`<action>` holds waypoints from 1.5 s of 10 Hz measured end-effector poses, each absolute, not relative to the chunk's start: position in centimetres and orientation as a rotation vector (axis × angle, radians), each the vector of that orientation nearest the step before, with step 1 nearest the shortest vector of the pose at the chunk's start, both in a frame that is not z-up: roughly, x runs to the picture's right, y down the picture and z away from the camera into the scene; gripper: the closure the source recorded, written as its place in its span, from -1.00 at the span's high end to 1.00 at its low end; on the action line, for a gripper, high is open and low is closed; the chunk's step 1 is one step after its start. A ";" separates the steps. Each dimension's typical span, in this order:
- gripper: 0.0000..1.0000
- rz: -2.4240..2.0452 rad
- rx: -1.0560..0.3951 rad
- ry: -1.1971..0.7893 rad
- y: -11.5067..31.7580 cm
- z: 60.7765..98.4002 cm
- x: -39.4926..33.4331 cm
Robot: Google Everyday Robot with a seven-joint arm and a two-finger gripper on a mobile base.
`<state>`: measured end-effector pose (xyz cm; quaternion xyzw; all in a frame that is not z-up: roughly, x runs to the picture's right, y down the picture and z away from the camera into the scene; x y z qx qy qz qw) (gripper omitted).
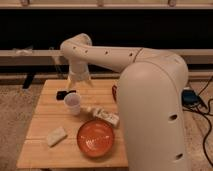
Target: Place the ceramic cup in the ceramic bowl
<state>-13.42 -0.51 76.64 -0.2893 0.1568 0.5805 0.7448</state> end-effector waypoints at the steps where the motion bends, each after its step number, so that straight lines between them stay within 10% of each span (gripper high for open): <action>1: 0.60 1.271 -0.634 0.343 -0.5 76.6 -13.4; 15: 0.60 1.306 -0.676 0.431 3.4 79.8 -13.4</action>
